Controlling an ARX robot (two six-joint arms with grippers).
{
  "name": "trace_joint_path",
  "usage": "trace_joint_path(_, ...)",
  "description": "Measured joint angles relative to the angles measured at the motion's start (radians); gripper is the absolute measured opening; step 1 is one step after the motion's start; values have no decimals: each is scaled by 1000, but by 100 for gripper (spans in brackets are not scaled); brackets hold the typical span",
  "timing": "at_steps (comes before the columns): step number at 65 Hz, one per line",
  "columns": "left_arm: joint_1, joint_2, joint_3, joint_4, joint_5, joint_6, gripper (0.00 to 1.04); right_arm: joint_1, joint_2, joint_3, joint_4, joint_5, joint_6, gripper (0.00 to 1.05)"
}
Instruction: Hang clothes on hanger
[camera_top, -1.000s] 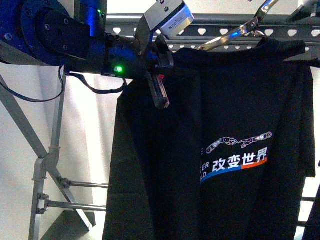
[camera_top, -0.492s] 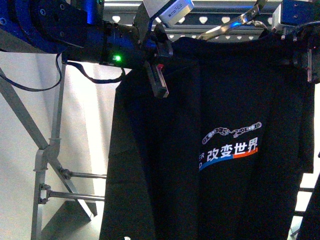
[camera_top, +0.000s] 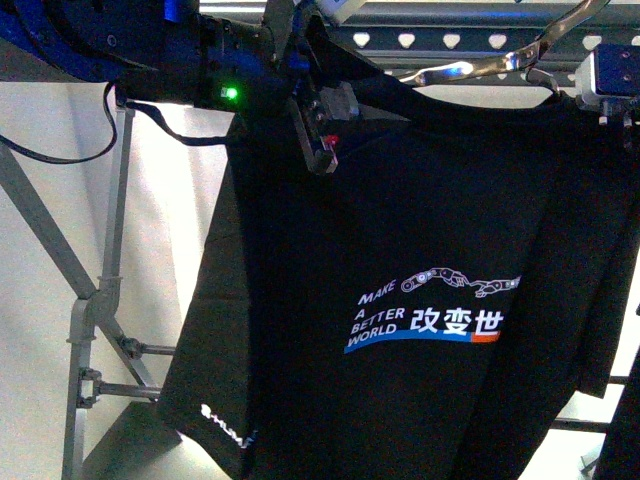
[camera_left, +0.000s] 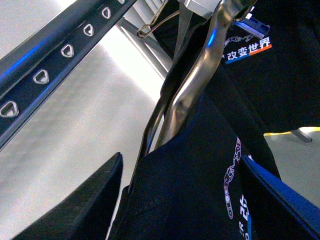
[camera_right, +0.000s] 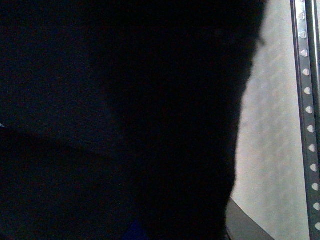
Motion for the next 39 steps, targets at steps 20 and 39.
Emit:
trace_joint_path(20, 0, 0, 0, 0, 1, 0, 98, -67, -50, -212, 41, 25, -60, 10)
trace_joint_path(39, 36, 151, -44, 860, 84, -666, 98, -137, -113, -305, 47, 5, -66, 10)
